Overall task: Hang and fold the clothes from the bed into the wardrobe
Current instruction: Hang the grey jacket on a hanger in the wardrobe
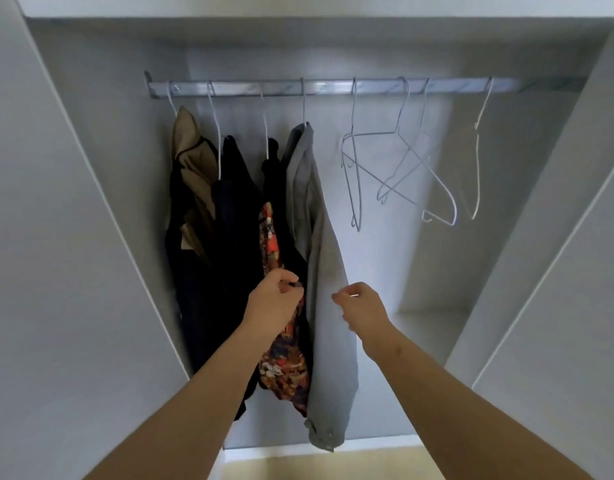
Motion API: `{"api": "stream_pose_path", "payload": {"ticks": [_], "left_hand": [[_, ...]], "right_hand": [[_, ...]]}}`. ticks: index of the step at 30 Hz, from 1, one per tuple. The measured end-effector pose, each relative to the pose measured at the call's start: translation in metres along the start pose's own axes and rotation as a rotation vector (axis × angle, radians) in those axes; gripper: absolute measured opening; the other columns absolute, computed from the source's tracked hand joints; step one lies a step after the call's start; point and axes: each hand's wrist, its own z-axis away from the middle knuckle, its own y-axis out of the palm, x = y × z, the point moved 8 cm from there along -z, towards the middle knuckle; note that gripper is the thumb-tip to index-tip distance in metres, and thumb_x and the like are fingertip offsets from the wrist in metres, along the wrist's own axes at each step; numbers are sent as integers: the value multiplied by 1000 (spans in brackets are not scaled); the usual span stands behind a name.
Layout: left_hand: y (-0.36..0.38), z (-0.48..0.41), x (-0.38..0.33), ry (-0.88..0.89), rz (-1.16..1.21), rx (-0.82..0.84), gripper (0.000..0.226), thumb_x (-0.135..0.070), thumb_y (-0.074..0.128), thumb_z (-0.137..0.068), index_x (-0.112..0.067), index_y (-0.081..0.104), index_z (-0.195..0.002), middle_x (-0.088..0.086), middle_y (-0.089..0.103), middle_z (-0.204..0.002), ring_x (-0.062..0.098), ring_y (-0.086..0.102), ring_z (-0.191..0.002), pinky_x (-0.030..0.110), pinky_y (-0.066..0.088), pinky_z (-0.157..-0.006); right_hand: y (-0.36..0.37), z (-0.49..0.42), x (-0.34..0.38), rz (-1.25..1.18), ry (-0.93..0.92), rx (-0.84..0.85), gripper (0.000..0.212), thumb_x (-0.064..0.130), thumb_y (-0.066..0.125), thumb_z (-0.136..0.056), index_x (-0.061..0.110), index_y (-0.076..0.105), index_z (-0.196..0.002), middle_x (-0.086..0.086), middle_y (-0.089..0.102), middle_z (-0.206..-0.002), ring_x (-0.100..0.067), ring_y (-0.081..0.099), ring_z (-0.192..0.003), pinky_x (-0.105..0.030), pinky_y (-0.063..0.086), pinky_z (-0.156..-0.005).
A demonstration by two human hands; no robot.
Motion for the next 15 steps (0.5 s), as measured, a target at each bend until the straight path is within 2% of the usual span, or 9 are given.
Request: {"api": "stream_pose_path", "payload": {"ticks": [4, 6, 9, 11, 15], "left_hand": [[34, 76, 46, -179, 20, 86, 7, -15, 55, -91, -20, 59, -93, -6, 58, -82, 10, 56, -69, 17, 45, -54], [51, 112, 65, -245, -11, 134, 10, -15, 53, -92, -22, 58, -89, -5, 58, -81, 8, 55, -65, 17, 42, -51], [76, 163, 85, -301, -32, 244, 17, -12, 51, -92, -24, 55, -81, -1, 58, -86, 8, 53, -59, 17, 40, -48], [90, 194, 92, -320, -40, 324, 18, -10, 50, -90, -23, 54, -79, 2, 57, -87, 8, 51, -57, 18, 40, -48], [107, 253, 106, -377, -46, 441, 17, -7, 50, -89, -19, 56, -79, 2, 54, -74, 11, 48, -52, 17, 34, -44]], "right_hand": [[-12, 68, -61, -14, 141, 18, 9, 19, 59, -89, 16, 51, -85, 0, 52, -80, -16, 52, -75, -26, 44, -68], [-19, 106, -93, -13, 217, 17, 8, 18, 58, -88, 14, 52, -87, -2, 54, -86, -19, 55, -80, -29, 47, -72], [-34, 158, -135, -28, 310, -7, 6, 16, 56, -87, 13, 52, -86, -5, 55, -87, -19, 52, -78, -27, 42, -68], [-46, 192, -159, -59, 342, -64, 8, 15, 55, -87, 13, 50, -81, -4, 52, -80, -19, 47, -71, -25, 37, -62], [-64, 261, -198, -149, 401, -221, 10, 13, 53, -87, 11, 47, -79, -3, 46, -70, -17, 38, -59, -24, 30, -52]]}}
